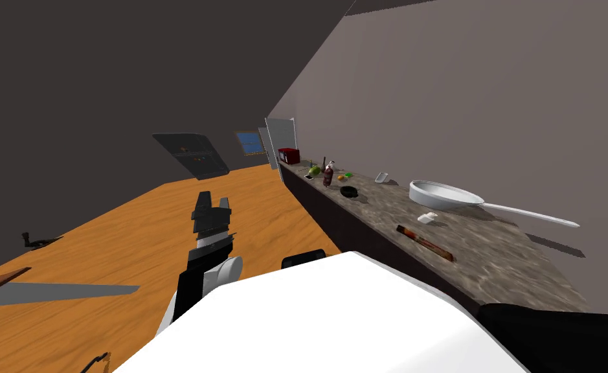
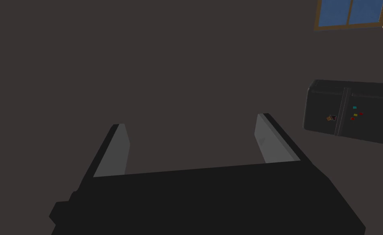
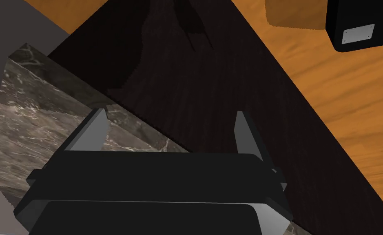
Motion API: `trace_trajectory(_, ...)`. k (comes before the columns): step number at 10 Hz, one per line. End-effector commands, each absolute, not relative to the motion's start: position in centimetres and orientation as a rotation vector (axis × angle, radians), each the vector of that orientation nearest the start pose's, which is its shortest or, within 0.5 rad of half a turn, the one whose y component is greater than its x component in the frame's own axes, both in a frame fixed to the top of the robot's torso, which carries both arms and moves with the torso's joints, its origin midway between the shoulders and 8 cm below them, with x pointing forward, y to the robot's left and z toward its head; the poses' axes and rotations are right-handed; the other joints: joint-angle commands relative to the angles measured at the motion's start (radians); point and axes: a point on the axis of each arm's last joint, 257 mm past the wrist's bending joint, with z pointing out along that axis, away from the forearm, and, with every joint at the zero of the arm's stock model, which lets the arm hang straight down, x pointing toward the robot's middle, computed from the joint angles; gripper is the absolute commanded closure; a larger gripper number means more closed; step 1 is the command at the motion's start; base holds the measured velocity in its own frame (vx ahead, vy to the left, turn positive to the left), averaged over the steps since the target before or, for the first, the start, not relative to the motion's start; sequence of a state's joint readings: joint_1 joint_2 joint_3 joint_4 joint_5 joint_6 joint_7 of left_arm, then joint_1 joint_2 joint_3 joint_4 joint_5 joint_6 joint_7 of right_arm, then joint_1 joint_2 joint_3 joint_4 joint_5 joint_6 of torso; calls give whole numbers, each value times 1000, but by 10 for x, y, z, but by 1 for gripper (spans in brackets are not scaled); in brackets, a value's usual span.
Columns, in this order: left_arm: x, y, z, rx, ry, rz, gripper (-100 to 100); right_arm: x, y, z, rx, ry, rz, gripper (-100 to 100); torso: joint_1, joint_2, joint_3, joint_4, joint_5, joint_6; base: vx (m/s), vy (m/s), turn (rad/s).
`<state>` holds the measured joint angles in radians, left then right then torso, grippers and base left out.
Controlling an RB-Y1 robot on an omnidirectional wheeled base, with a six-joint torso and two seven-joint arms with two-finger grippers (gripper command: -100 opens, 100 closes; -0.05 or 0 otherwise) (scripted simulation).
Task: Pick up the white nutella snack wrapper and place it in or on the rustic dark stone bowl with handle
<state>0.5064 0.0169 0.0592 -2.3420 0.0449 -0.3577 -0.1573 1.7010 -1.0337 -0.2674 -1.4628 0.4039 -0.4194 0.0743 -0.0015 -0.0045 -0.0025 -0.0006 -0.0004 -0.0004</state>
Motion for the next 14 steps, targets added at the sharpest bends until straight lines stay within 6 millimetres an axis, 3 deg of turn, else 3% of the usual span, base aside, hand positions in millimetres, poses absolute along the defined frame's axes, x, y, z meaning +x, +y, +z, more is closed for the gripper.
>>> trace_trajectory(1,350,304,24,-670,697,-1107,0,-218,-632,-294,441,2958,-372,-100,0,0,0,0,0,0,118,-24,175)
trace_trajectory(5,350,304,24,-670,697,-1107,0,-214,-650,-288,290,3038,-408,-100,-2,-3,-2,-1,-1,0,108,-44,88)
trace_trajectory(9,350,304,24,-670,697,-1107,0,-191,-664,-292,50,3114,-410,-100,-6,-4,-2,-1,-2,0,119,-96,97)
trace_trajectory(12,350,304,24,-670,697,-1107,0,-168,-658,-304,-85,3129,-358,-100,-6,-3,-2,-1,-2,0,106,-106,77)
trace_trajectory(14,350,304,24,-670,697,-1107,0,-146,-643,-317,-165,3119,-284,-100,-4,-1,-1,0,-1,0,82,-95,57)
